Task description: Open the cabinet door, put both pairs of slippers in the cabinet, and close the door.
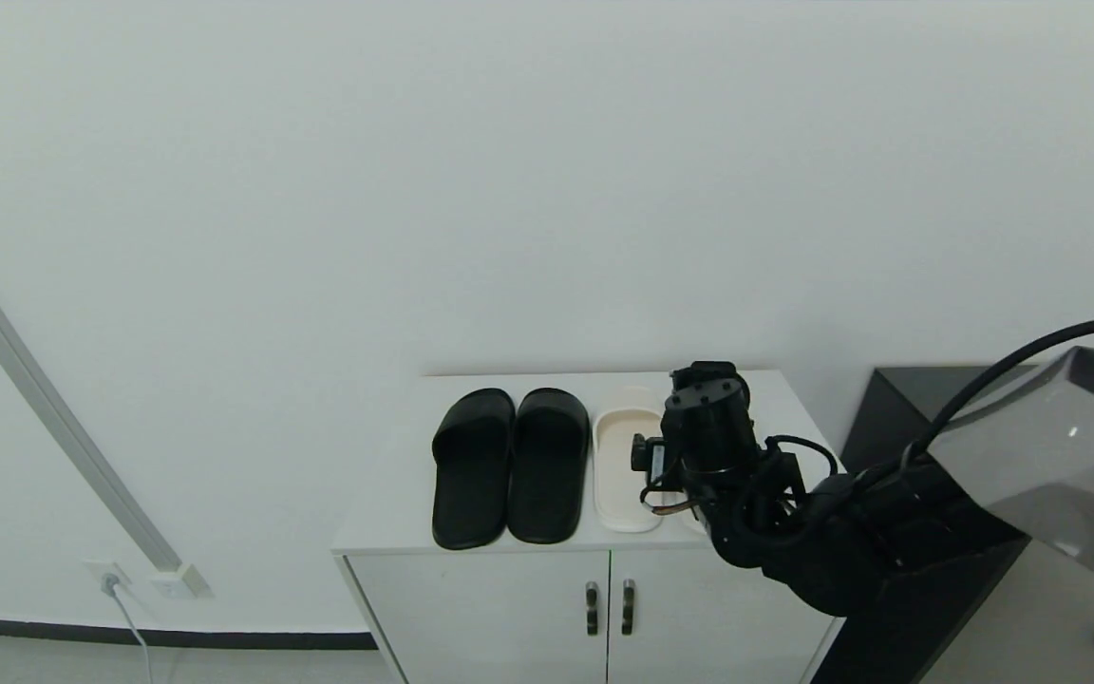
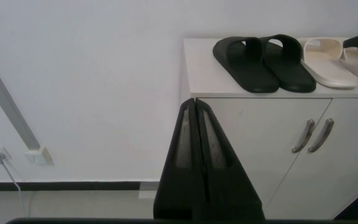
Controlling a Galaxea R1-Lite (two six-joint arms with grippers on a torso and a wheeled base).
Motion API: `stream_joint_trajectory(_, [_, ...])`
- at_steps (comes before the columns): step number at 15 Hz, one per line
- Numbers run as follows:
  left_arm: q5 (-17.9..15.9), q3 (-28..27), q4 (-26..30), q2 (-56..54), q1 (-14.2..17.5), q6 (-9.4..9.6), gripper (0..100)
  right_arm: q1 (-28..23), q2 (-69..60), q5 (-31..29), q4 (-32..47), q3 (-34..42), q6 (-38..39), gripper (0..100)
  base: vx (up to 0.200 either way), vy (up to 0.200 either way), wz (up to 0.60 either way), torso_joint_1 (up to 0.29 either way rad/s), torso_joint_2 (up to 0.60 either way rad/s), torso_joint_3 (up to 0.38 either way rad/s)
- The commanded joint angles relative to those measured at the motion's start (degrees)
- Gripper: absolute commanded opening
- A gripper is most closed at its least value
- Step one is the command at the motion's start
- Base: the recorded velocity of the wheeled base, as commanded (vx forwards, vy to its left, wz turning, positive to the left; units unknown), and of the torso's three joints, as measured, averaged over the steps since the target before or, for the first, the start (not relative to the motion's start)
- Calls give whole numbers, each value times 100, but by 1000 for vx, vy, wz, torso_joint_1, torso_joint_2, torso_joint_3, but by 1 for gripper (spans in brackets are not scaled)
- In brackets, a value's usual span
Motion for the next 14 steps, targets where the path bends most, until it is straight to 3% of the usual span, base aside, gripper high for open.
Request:
stream_joint_trajectory(1, [3,0,0,0,0,-11,0,-121,423,4,-18,-306,-10,100,0,0,0,0,0,0])
stream_joint_trajectory(8, [3,0,0,0,0,-11,0,-411,1240,4,-18,-1396,-441,100,0,0,0,0,0,0])
stream_joint_trajectory(14, [3,0,0,0,0,-11,0,-525,1574,4,-79,-1862,-783,100,0,0,0,0,0,0])
